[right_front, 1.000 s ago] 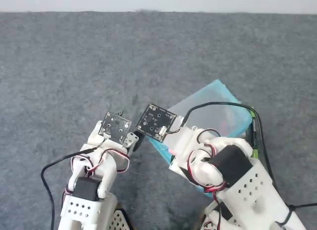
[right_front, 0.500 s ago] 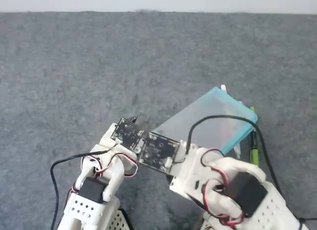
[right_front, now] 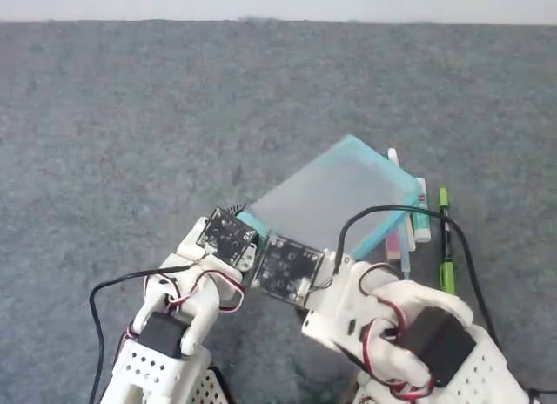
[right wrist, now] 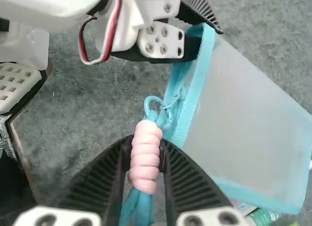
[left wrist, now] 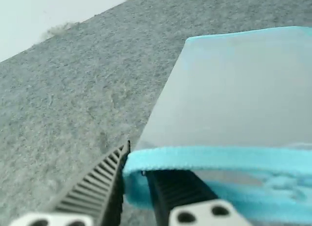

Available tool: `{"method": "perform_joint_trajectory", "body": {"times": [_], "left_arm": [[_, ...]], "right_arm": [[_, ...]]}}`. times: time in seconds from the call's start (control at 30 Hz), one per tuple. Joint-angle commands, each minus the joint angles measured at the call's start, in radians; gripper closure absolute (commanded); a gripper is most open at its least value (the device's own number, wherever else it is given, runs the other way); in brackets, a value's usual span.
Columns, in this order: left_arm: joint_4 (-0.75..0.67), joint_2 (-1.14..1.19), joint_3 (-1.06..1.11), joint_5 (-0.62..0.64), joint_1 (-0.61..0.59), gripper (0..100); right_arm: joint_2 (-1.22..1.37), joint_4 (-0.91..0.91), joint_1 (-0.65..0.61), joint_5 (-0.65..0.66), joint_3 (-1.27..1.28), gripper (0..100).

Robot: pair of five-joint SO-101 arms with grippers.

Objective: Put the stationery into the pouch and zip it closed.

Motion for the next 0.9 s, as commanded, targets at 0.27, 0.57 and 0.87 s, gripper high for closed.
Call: {"method": "perform_joint_trajectory", "body": {"times": [0.27,0.57,0.87], "left_arm": [[-0.032,-0.012,-0.104,0.101,-0.308,99],[0.012,-0.011,-0.102,0.100,-0.313,99],[0.015,-0.011,-0.101,0.101,-0.321,99]], "right_arm": [[0.291,-0.143,0.292,-0.038,-0.025,99.2],[0.447,-0.151,0.398,-0.098,-0.120,99.2],[0.510,-0.143,0.461,-0.095,-0.120,99.2]]}}
